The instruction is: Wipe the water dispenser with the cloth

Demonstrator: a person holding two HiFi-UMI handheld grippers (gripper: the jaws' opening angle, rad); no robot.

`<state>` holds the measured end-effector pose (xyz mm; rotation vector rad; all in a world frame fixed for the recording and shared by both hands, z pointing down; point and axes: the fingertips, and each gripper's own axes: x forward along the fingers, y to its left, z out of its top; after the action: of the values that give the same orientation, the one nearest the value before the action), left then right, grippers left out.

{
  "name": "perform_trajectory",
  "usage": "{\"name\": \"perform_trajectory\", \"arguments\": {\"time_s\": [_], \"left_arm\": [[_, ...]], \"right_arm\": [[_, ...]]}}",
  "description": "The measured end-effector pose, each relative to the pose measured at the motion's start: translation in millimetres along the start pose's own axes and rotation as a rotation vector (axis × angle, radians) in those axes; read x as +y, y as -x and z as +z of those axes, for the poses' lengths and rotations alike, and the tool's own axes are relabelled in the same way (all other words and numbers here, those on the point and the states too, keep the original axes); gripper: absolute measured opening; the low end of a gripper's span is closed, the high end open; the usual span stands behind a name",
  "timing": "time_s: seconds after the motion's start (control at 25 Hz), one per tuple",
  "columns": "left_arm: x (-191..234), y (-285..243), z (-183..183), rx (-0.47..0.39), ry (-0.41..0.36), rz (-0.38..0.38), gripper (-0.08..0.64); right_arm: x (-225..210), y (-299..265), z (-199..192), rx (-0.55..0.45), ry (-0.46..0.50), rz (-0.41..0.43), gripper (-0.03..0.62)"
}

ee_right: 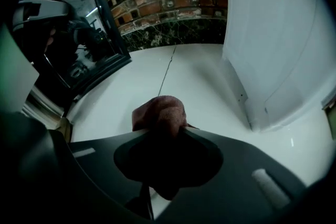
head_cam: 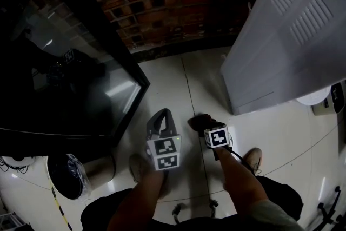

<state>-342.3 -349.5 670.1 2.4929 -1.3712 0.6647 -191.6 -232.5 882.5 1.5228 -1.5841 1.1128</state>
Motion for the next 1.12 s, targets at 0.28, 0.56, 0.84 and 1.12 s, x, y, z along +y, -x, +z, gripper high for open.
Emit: {"name": "perform_trajectory", "arguments": {"time_s": [0.28,0.56,0.84,1.12], "left_arm": [[-18,28,73,-0.124,-0.037,-0.040,0.000],[-25,80,158,-0.242,-0.097,-0.088,0.000],[-11,134,207,-0.311,-0.130,-0.097,0.000],[-41,147,240,-0.364,-0.069,-0.186,0.000]], "right_arm": [[-4,85,57,-0.237,0.044,-0.066,0.086],[-3,189,129,-0.365,0.377,-0.072,0.083],[20,274,169,-0.407,0.576,-0.008,0.080],[57,368,221,-0.656,0.513,-0.053,0.080]]}}
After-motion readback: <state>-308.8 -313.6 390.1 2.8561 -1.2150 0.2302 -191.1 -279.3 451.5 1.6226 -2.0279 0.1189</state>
